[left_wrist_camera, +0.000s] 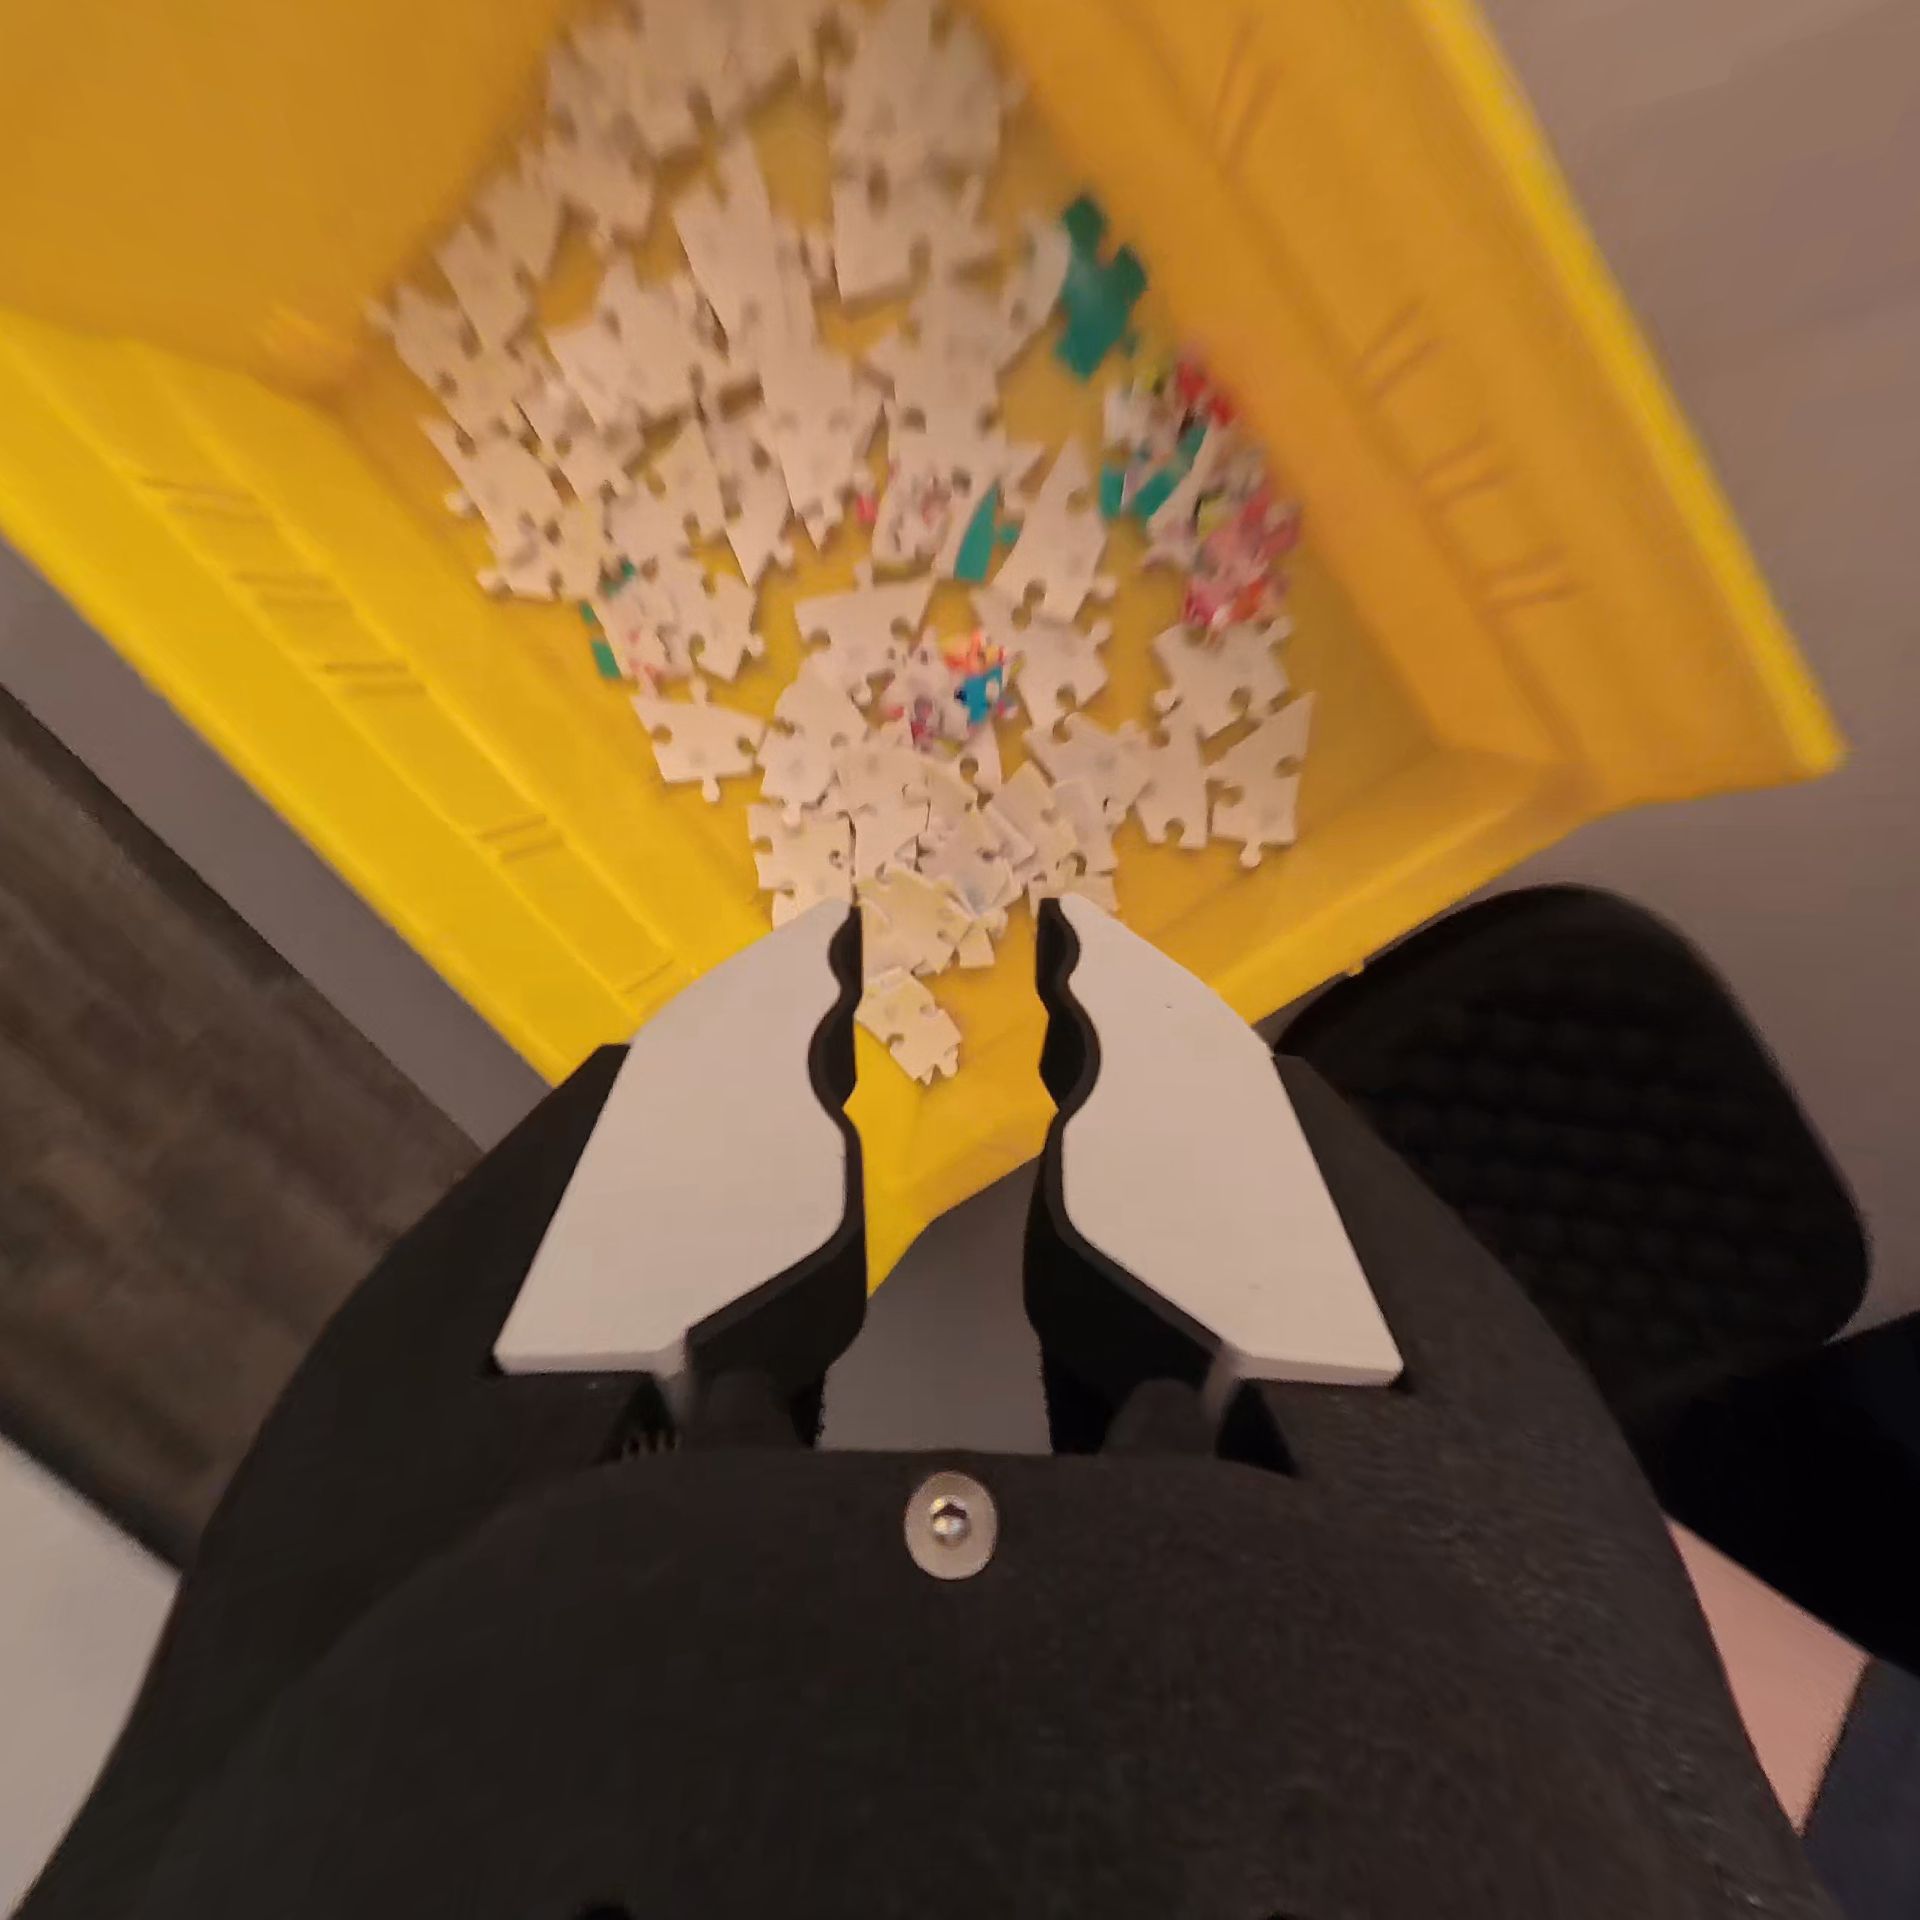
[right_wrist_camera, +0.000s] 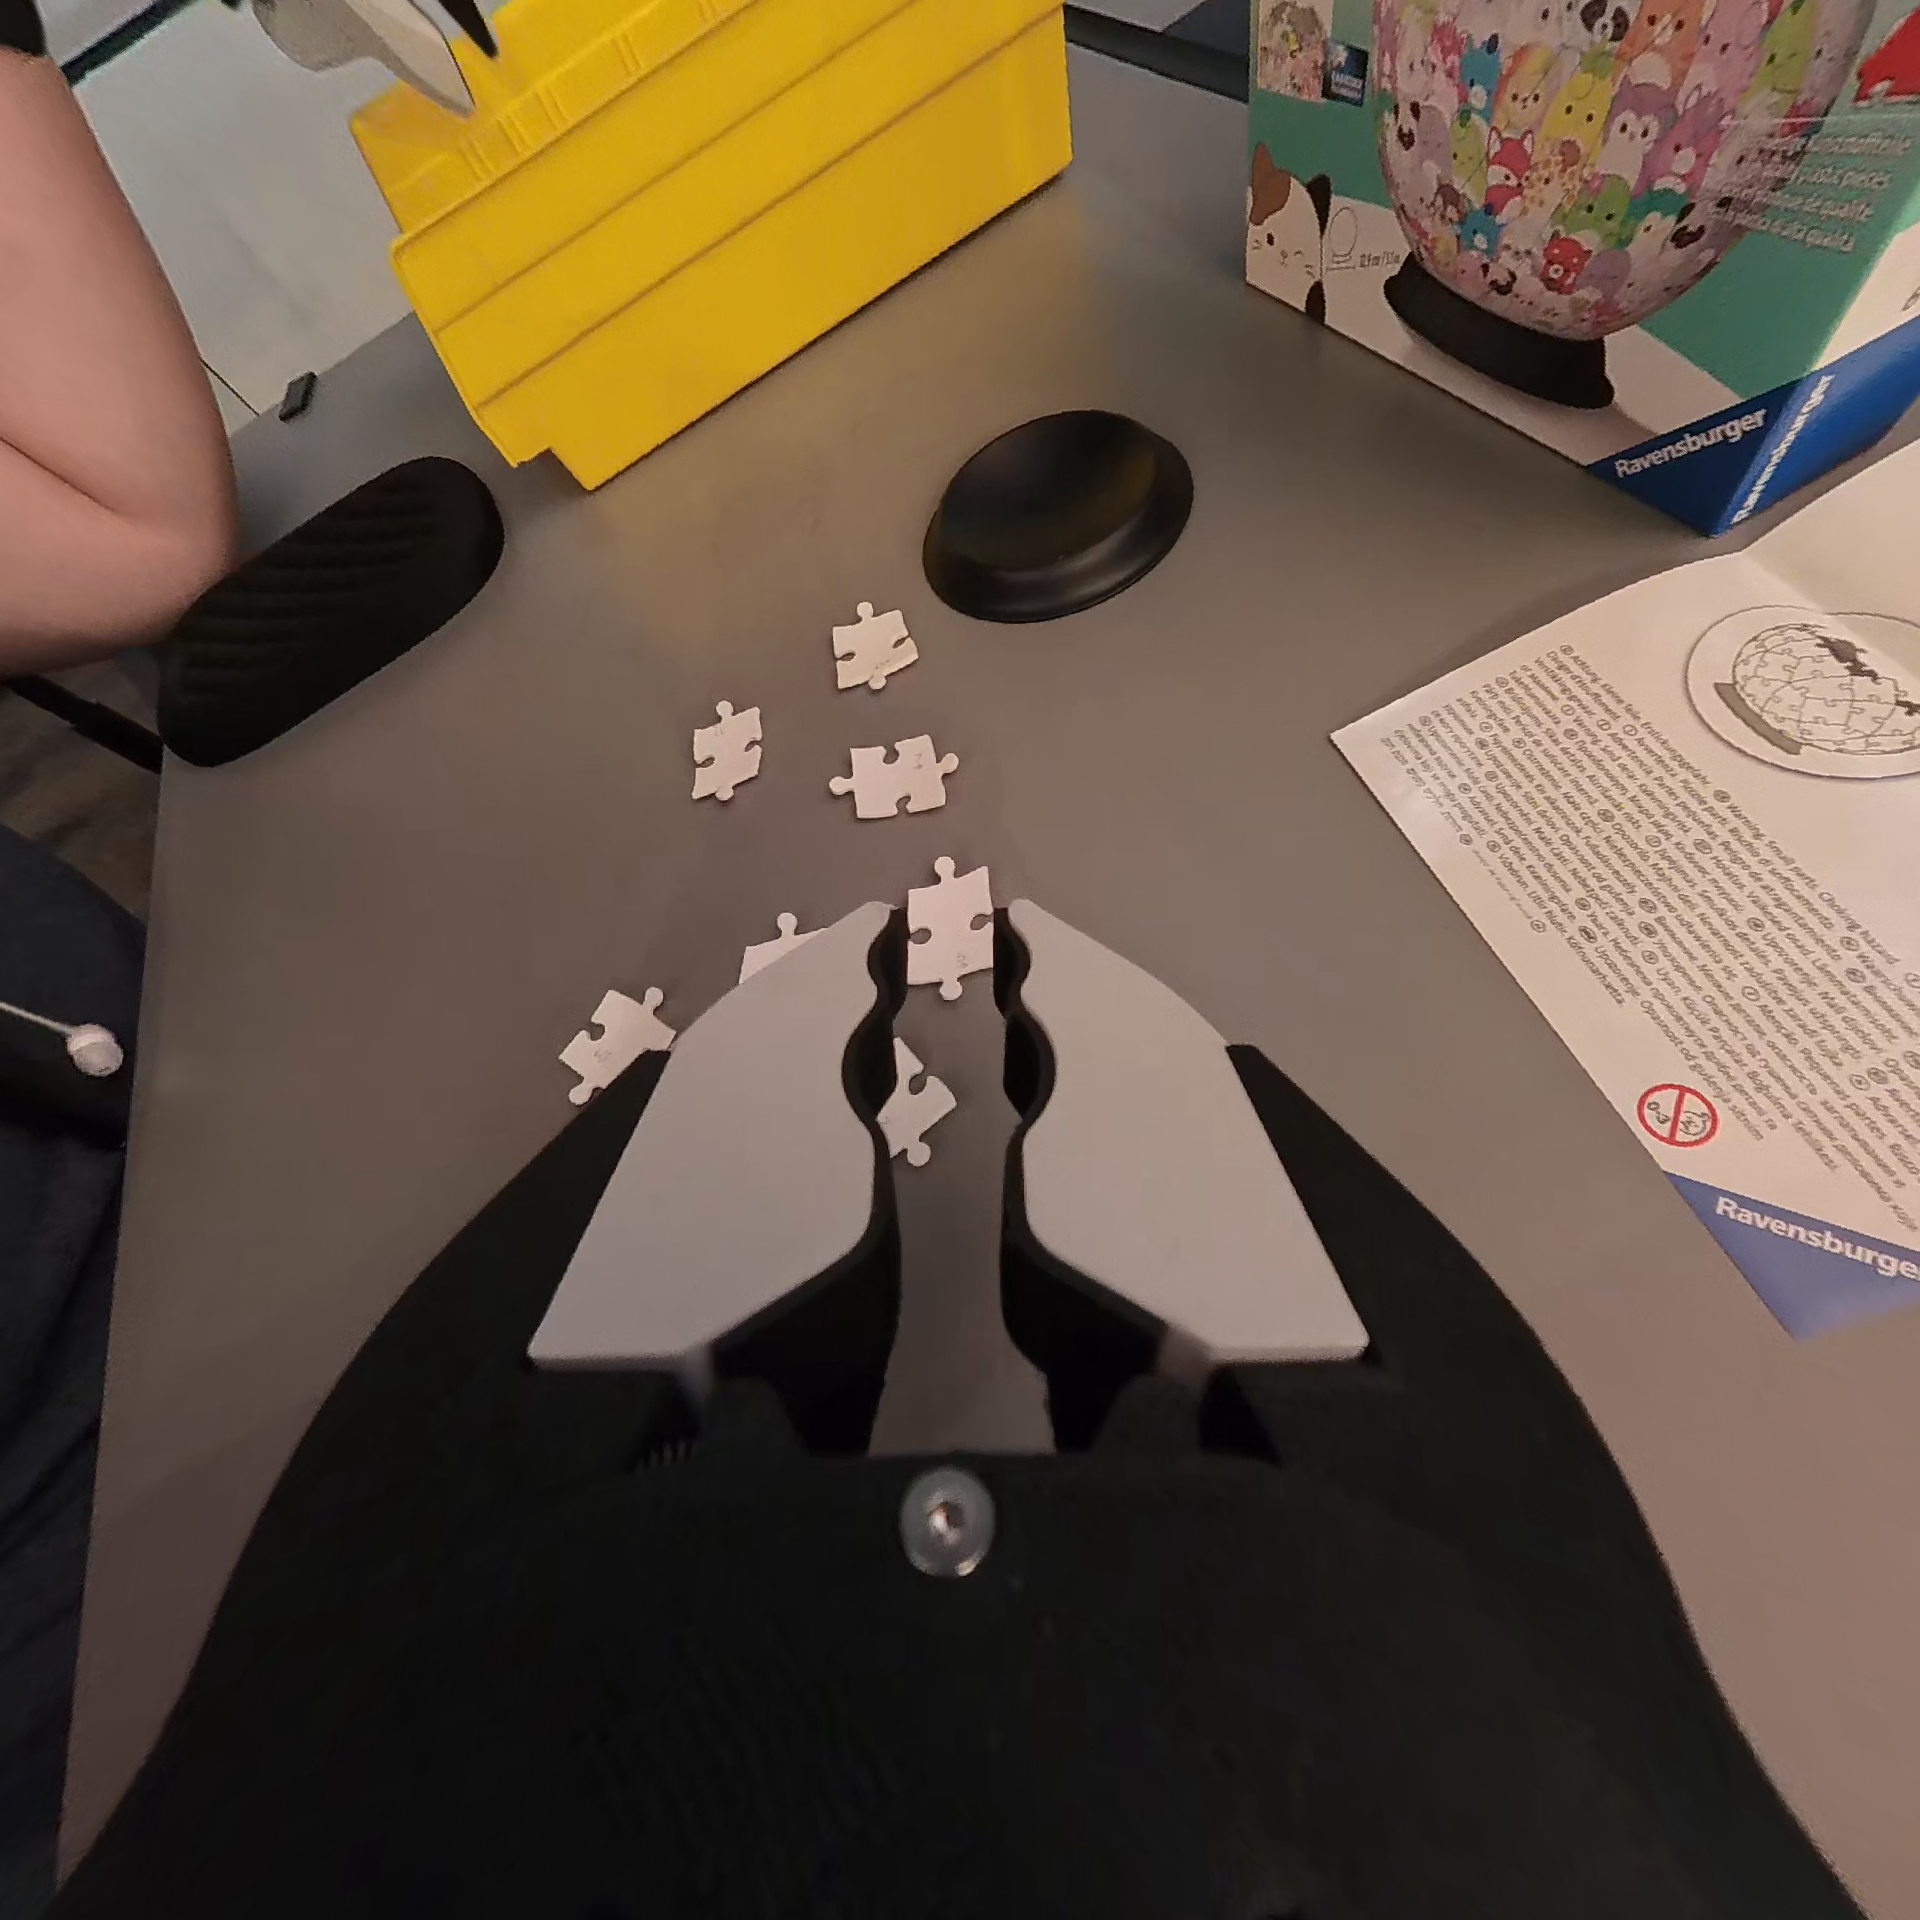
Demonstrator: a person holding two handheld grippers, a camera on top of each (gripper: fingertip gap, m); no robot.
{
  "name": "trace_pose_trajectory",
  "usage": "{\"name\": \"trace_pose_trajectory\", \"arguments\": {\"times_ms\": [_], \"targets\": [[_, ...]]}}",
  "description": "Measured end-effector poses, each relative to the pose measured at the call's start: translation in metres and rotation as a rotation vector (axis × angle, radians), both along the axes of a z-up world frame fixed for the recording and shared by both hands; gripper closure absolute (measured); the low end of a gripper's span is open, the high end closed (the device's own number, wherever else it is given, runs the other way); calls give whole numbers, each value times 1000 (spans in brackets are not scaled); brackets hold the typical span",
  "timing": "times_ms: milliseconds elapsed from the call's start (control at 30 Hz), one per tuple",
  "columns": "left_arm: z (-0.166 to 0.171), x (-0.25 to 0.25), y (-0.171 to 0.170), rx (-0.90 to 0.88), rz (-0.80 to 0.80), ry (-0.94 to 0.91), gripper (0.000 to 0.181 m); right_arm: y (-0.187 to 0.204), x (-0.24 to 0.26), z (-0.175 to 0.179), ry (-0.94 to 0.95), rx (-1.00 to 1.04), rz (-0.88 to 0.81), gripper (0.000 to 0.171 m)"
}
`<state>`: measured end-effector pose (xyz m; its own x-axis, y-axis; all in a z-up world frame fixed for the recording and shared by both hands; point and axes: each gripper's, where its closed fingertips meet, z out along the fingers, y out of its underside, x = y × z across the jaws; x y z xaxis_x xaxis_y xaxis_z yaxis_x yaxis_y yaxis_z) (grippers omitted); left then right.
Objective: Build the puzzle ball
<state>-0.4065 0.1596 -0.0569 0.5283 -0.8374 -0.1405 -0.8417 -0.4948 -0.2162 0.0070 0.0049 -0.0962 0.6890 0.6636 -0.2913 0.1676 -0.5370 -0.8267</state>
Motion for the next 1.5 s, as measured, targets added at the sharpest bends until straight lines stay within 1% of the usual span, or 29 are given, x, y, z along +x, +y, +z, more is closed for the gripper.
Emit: {"name": "trace_pose_trajectory", "arguments": {"times_ms": [67,133,200,267,333,367,433,500,567,633,733,933,1000,1033,1067,1300,1367,1500], "targets": [[-11,-3,1,-34,-7,41,144,0,1,0,3,-1,1,154],[-23,-7,2,-84,9,72,143,0,1,-1,0,-5,3,154],[-29,-10,17,-51,41,101,143,-1,0,-2,-2,-9,8,154],[-36,-2,28,-59,60,61,145,-2,-1,-3,-7,-11,17,154],[-50,11,24,-148,21,13,146,-2,-2,-4,-22,-9,20,154],[-57,13,20,-185,-8,25,145,-3,-3,-4,-27,-9,23,154],[-70,12,22,-170,-80,110,139,-4,-3,-5,-30,-12,28,154],[-79,12,25,-139,-159,167,138,-4,-3,-5,-36,-13,26,154],[-78,21,29,-108,-199,123,134,-4,-2,-4,-30,-13,26,155],[-75,25,31,-106,-196,69,132,-5,-1,-3,-25,-12,26,155],[-80,21,31,-115,-222,85,128,-5,-1,-1,-18,-6,25,155],[-94,21,34,-143,-226,107,127,-6,-1,1,-11,-8,28,155],[-94,22,33,-154,-222,92,131,-6,-2,0,-19,-8,31,155],[-94,21,32,-159,-224,95,138,-7,-2,0,-19,-7,34,155],[-94,21,32,-161,-224,96,142,-7,-3,0,-19,-8,36,155],[-86,16,37,-136,-182,91,143,-8,-4,0,-23,-7,42,155],[-78,16,37,-123,-169,74,165,-8,-5,0,-20,-8,44,155],[-58,20,36,-97,-144,-17,181,-8,-6,-2,-25,-14,50,155]]}}
